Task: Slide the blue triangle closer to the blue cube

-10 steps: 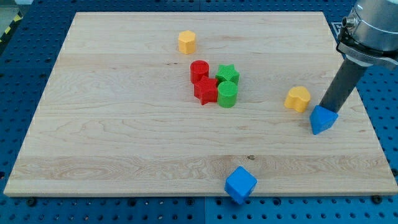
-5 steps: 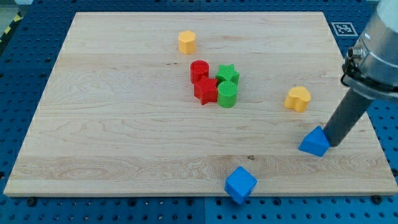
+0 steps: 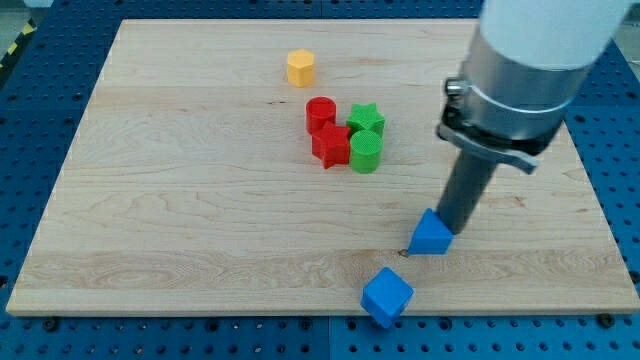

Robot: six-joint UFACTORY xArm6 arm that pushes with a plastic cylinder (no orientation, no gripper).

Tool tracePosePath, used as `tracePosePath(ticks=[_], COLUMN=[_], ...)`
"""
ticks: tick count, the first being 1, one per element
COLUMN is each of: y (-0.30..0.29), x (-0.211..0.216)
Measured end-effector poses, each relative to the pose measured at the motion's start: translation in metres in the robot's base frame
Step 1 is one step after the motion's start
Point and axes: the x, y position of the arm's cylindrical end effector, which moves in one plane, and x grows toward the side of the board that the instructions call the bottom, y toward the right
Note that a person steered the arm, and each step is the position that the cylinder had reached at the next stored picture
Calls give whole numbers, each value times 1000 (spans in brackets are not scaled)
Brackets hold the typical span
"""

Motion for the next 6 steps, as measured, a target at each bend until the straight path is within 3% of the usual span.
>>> tracePosePath(ticks=[3, 5, 6], y=[-4, -28, -38], x=[24, -16, -1])
